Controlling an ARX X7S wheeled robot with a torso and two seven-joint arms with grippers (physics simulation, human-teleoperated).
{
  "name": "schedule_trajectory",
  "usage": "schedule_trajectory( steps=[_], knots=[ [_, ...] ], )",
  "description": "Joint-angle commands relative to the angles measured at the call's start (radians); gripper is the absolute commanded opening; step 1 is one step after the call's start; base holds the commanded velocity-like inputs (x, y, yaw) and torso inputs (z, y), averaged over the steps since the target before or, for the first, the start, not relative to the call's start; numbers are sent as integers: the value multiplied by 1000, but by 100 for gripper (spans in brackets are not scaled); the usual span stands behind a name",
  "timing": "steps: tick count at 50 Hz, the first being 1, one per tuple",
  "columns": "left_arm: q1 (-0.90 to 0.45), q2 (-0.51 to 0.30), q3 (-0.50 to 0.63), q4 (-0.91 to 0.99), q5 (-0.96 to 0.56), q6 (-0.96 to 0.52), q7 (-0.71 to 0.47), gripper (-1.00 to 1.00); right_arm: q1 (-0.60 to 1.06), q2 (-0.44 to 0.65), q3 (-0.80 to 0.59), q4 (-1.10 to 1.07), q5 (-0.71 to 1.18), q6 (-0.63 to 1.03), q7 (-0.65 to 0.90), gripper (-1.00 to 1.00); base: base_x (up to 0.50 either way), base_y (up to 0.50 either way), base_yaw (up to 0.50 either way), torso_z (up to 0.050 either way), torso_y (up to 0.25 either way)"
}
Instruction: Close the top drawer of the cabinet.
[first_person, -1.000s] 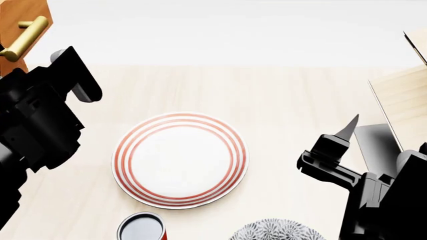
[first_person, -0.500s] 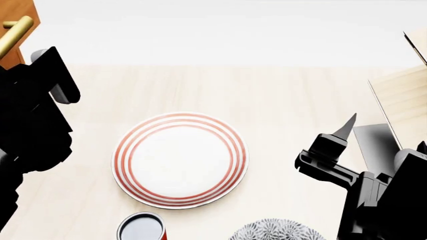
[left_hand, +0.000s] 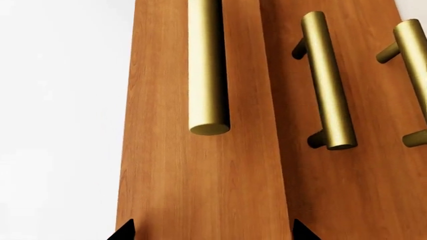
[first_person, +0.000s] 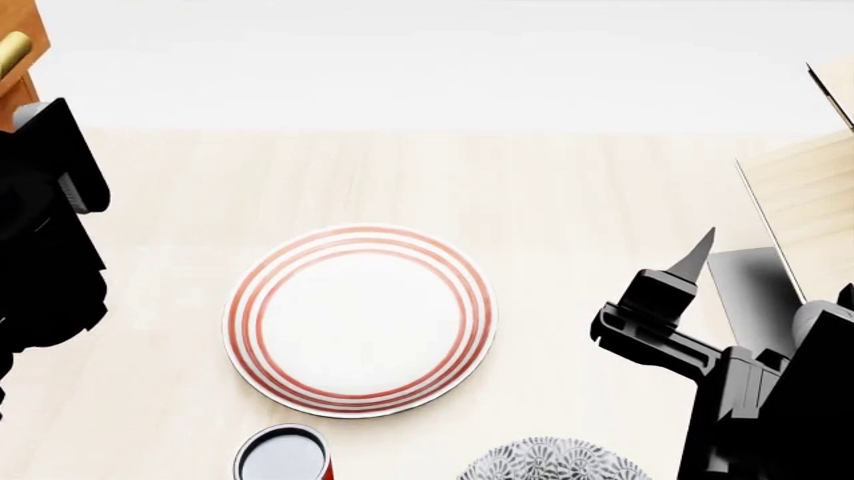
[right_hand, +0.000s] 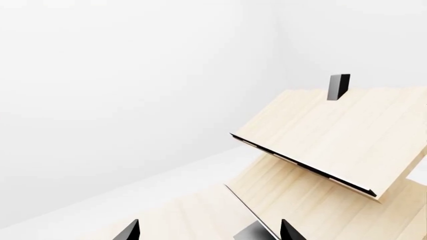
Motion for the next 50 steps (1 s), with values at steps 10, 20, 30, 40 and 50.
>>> schedule_trajectory(
  steps=[10, 20, 30, 40, 50],
  knots=[
    [-15, -52, 49, -14, 23, -16, 16, 100, 1, 6, -5, 0, 7, -2, 6, 100, 0, 0, 0, 0, 1],
    [-19, -75, 51, -14, 22, -25, 14, 100, 2, 9, -5, -3, 13, -3, 7, 100, 0, 0, 0, 0, 0],
    [-21, -90, 64, -14, 24, -28, 20, 100, -1, 14, -3, -6, 17, -7, 8, 100, 0, 0, 0, 0, 0],
    [-16, -116, 83, -14, 25, -41, 32, 100, 3, 17, -7, -12, 21, -4, 13, 100, 0, 0, 0, 0, 1],
    [-14, -153, 104, -14, 23, -68, 45, 100, 4, 20, -10, -14, 24, -5, 14, 100, 0, 0, 0, 0, 1]
  ],
)
